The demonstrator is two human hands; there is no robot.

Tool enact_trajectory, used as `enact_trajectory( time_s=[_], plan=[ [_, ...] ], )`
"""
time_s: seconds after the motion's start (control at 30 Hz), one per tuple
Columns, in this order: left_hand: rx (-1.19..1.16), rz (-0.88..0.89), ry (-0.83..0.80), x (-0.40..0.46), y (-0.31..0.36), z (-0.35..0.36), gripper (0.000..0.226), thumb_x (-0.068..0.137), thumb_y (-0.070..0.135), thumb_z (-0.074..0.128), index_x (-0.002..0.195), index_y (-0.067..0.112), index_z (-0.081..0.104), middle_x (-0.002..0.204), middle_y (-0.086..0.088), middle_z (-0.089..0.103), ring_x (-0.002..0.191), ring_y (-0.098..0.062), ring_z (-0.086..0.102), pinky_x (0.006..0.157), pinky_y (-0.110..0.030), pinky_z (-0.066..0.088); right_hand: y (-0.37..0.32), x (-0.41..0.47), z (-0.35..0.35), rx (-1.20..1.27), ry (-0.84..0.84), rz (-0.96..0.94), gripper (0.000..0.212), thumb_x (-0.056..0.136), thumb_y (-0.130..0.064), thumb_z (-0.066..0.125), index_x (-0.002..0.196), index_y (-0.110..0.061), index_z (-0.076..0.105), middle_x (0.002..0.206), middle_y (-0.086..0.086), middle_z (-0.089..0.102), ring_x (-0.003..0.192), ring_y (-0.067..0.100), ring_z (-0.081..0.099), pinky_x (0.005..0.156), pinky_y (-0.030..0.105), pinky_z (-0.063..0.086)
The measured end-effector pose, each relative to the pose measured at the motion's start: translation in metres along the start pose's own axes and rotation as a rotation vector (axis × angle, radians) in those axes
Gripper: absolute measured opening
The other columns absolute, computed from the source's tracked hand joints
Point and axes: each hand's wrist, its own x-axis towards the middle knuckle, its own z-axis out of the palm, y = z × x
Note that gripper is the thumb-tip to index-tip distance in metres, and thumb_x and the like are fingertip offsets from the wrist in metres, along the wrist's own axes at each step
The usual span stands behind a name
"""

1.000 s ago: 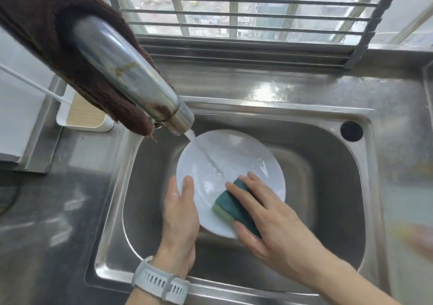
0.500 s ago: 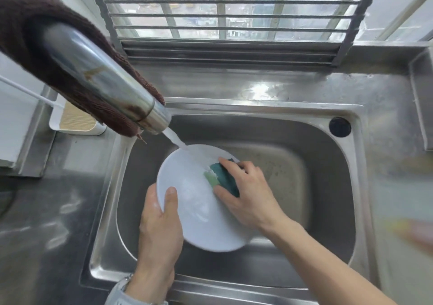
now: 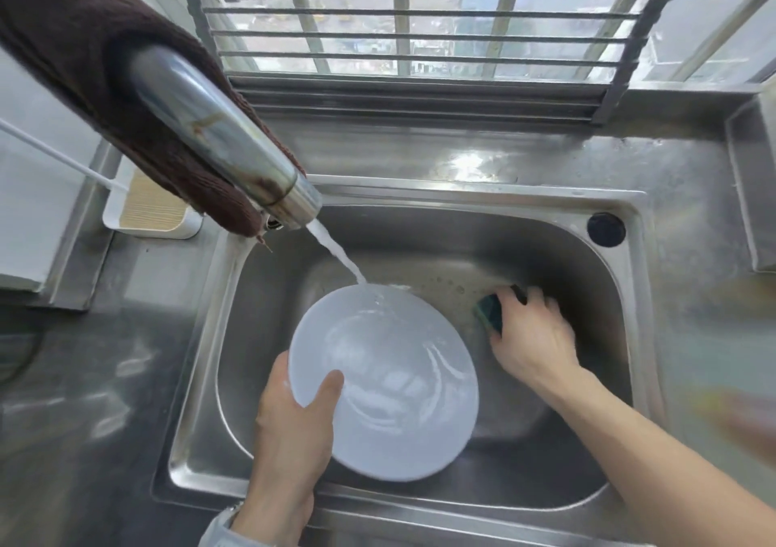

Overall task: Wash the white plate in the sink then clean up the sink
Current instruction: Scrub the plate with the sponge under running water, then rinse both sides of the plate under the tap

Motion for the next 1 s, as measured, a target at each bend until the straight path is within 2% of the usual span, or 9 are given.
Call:
enact_trajectory(
  time_s=[0.13,0.23,0.3,0.4,0.5,0.57,0.7,0.9,1.0],
  plan=[
    [-0.044,0.009,0.056,0.01,0.003,0.005,0.009,0.102,0.029,0.061,0.101,0.037,0.063,0.103,0.009,0.072,0.099,-0.014,0.068,0.075,-0.033,0.053,-0.026,-0.041,-0.012,0.352,0.124,-0.133,0.046,0.1,-0.038,0.043,0.137,-0.013,0.055,0.144,0.01,0.053,0.13,0.031,0.052,0.108,0.041,0.042],
    [-0.131,-0.023,0.051,0.012,0.009,0.017,0.029,0.104,0.049,0.048,0.121,0.033,0.066,0.114,0.008,0.073,0.107,-0.015,0.067,0.095,-0.037,0.053,-0.078,-0.09,-0.024,0.438,-0.164,-0.549,0.068,0.102,-0.054,0.012,0.16,-0.02,0.019,0.168,-0.002,0.004,0.155,0.015,-0.001,0.126,0.034,0.0],
    [-0.222,-0.063,0.013,0.01,0.014,0.026,0.044,0.103,0.057,0.043,0.126,0.028,0.066,0.117,0.009,0.073,0.11,-0.008,0.066,0.104,-0.034,0.049,-0.104,-0.082,-0.02,0.345,-0.174,-0.741,0.066,0.102,-0.053,0.002,0.161,-0.023,0.002,0.167,-0.003,-0.013,0.153,0.013,-0.019,0.125,0.036,-0.01],
    [-0.327,-0.102,0.006,0.014,0.016,0.029,0.054,0.102,0.059,0.044,0.131,0.02,0.068,0.125,0.003,0.075,0.119,-0.017,0.068,0.112,-0.041,0.049,-0.1,-0.033,-0.02,0.225,-0.053,-0.692,0.062,0.105,-0.052,0.012,0.16,-0.031,-0.005,0.166,-0.007,-0.019,0.151,0.012,-0.023,0.125,0.039,-0.008],
    [-0.358,-0.101,-0.004,0.023,0.017,0.027,0.049,0.102,0.058,0.043,0.119,0.021,0.071,0.114,0.0,0.079,0.107,-0.021,0.074,0.1,-0.042,0.057,-0.062,-0.037,-0.017,0.123,-0.13,-0.562,0.067,0.102,-0.059,0.008,0.157,-0.03,-0.019,0.161,-0.01,-0.032,0.148,0.01,-0.032,0.125,0.04,-0.005],
    [-0.364,-0.104,-0.031,0.024,0.017,0.032,0.051,0.102,0.058,0.042,0.121,0.02,0.071,0.114,0.0,0.079,0.108,-0.021,0.074,0.102,-0.044,0.057,-0.06,-0.07,-0.023,0.14,-0.21,-0.624,0.065,0.104,-0.056,0.008,0.155,-0.029,-0.024,0.158,-0.011,-0.037,0.145,0.008,-0.036,0.123,0.035,-0.014],
    [-0.452,-0.156,-0.087,0.022,0.019,0.038,0.054,0.102,0.059,0.042,0.129,0.022,0.07,0.123,0.003,0.076,0.118,-0.016,0.07,0.108,-0.043,0.053,-0.098,-0.068,-0.03,0.168,-0.16,-0.86,0.06,0.108,-0.048,0.013,0.157,-0.031,-0.017,0.162,-0.013,-0.029,0.145,0.003,-0.033,0.121,0.031,-0.019],
    [-0.379,-0.038,-0.084,0.034,0.016,0.016,0.049,0.105,0.054,0.041,0.134,0.022,0.065,0.122,0.002,0.077,0.113,-0.02,0.072,0.106,-0.046,0.054,-0.043,-0.039,-0.028,-0.015,-0.092,-0.574,0.066,0.105,-0.054,0.011,0.157,-0.024,-0.016,0.162,-0.001,-0.029,0.15,0.016,-0.028,0.119,0.032,-0.019],
    [-0.319,-0.053,-0.111,0.028,0.008,0.026,0.05,0.104,0.058,0.042,0.126,0.024,0.071,0.117,0.004,0.079,0.111,-0.016,0.073,0.104,-0.044,0.056,-0.066,-0.076,-0.019,0.108,-0.176,-0.727,0.064,0.103,-0.052,0.008,0.158,-0.027,-0.015,0.162,-0.006,-0.029,0.149,0.012,-0.029,0.121,0.034,-0.014]
  ],
)
